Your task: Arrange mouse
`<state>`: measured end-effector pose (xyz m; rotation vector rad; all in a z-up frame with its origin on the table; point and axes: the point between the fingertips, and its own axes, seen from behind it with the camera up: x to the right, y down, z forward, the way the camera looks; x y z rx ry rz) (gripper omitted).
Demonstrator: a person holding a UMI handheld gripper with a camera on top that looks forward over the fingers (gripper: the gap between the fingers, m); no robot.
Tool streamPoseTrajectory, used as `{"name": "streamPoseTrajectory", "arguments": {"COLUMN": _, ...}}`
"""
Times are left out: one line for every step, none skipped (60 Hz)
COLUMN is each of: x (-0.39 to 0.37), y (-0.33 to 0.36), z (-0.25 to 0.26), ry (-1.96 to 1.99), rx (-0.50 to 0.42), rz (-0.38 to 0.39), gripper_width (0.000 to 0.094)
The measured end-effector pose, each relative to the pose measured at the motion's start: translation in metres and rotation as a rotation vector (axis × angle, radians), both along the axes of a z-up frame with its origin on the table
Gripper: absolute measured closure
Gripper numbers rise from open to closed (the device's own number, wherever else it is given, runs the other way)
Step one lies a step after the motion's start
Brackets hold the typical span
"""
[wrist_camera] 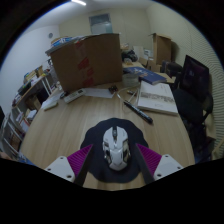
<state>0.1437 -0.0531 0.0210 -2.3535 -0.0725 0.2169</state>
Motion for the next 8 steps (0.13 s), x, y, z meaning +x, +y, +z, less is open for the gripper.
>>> {"name": "streamPoseTrajectory", "arguments": {"x": 0.001, "y": -0.005, "z": 0.003, "ry": 0.008, "rx": -0.001, "rz": -0.002, "gripper_width": 0.0094}}
{"name": "streamPoseTrajectory", "arguments": {"x": 0.002, "y": -0.010, "z": 0.006, "ry": 0.015, "rx": -0.003, "rz": -0.005, "gripper_width": 0.0094}}
{"name": "streamPoseTrajectory", "arguments": {"x": 0.004, "y": -0.014, "z": 0.008, "ry": 0.023, "rx": -0.004, "rz": -0.009, "gripper_width": 0.0096}}
{"name": "streamPoseTrajectory", "arguments": {"x": 0.007, "y": -0.019, "z": 0.010, "ry": 0.029, "rx": -0.005, "rz": -0.013, "gripper_width": 0.0095}}
{"name": "streamPoseTrajectory", "arguments": {"x": 0.008, "y": -0.023, "z": 0.013, "ry": 0.034, "rx": -0.006, "rz": -0.019, "gripper_width": 0.0099}}
{"name": "streamPoseTrajectory", "arguments": {"x": 0.010, "y": -0.028, "z": 0.016, "ry": 0.039, "rx": -0.006, "rz": -0.024, "gripper_width": 0.0095}}
{"name": "streamPoseTrajectory", "arguments": {"x": 0.012, "y": -0.032, "z": 0.018, "ry": 0.045, "rx": -0.005, "rz": -0.029, "gripper_width": 0.0090}}
{"name": "streamPoseTrajectory", "arguments": {"x": 0.014, "y": -0.036, "z": 0.020, "ry": 0.049, "rx": -0.005, "rz": -0.033, "gripper_width": 0.0092}}
